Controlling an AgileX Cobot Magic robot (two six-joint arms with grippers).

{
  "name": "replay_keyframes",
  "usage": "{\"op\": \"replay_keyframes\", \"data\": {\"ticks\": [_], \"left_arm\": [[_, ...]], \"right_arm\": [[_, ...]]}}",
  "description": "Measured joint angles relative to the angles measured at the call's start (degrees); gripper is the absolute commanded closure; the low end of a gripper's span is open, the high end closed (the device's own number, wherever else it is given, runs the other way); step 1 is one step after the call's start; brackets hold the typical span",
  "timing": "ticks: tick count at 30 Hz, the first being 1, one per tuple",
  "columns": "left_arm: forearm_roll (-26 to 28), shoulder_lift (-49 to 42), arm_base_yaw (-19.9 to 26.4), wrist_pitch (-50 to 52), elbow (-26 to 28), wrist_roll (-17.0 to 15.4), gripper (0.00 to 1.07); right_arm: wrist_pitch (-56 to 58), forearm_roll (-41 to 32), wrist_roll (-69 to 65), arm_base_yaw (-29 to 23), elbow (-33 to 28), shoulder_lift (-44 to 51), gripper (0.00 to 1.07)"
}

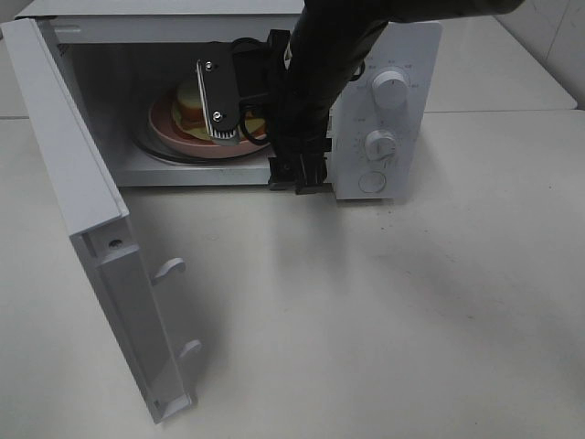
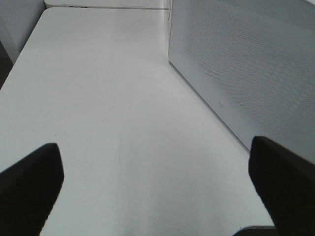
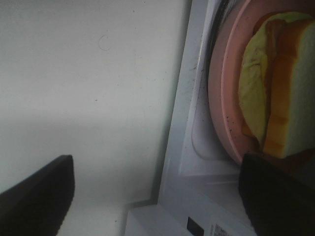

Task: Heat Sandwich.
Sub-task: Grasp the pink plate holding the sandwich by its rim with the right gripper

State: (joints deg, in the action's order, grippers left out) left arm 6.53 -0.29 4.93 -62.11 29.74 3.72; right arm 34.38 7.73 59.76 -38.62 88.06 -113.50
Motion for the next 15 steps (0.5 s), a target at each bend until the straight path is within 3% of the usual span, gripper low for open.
{"op": "replay_keyframes", "data": {"ticks": [15], "left_arm": [[0.0, 0.0, 0.0, 0.0, 0.0, 0.0, 0.09]], "right_arm": [[-2.9, 0.0, 0.1, 0.0, 9.8, -10.6, 0.23]]}}
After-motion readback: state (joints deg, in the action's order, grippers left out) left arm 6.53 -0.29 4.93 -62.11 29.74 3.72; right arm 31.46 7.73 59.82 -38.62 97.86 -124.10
